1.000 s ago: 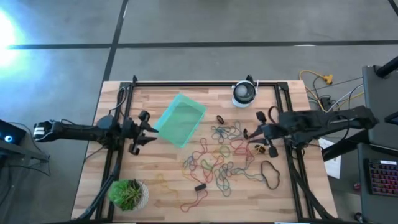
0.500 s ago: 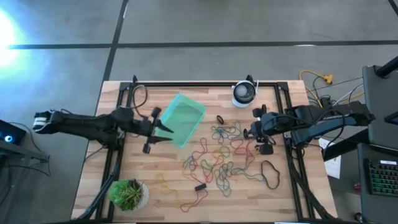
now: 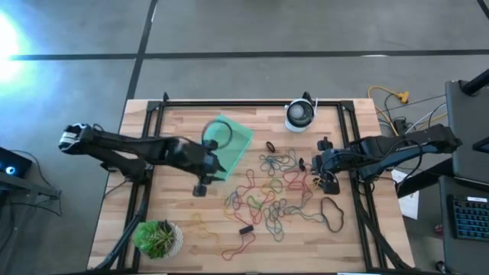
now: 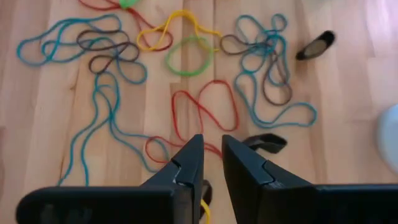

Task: Pick and place rubber bands into bin
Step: Put the blue rubber band into the green bin

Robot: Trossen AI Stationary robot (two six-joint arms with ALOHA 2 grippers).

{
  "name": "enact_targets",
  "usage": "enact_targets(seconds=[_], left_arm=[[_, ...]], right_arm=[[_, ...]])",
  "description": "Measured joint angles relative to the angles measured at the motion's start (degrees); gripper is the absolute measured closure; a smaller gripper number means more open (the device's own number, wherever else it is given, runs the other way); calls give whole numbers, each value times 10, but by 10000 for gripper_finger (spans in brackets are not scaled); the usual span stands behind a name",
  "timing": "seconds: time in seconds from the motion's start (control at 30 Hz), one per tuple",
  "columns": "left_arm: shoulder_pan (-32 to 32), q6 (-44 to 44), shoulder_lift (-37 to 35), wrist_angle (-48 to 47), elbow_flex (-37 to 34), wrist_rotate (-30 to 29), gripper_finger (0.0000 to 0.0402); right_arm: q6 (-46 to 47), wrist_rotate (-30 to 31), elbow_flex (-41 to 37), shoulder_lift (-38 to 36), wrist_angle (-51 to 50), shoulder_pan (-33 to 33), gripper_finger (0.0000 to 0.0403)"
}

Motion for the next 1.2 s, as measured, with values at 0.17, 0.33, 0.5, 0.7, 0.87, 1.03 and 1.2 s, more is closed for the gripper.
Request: enact_targets(seconds=[0.17,0.33,0.5,0.7,0.87,1.03,1.2], left_arm=[[-52,-29,62,-9,24,-47,285],[-95,-38,116,-9,29,-104,285],[-104,-46,172,-6,30,-132,285],[-102,-45,227,-6,47,-132,285],[-93,-71,249,-8,70,-132,285],[-71,-129,280,-9,76,-130,285],[-66,-136,316,-36,88,-123,285]], right_arm=[[-2,-2,-5,6,50,41,351],[-30,1,-5,8,82,76,351],[-37,13,2,6,87,81,351],[-52,13,14,6,88,81,351],[-53,13,19,6,88,81,351],[-57,13,19,7,88,81,351],[-58,13,19,7,87,81,351]])
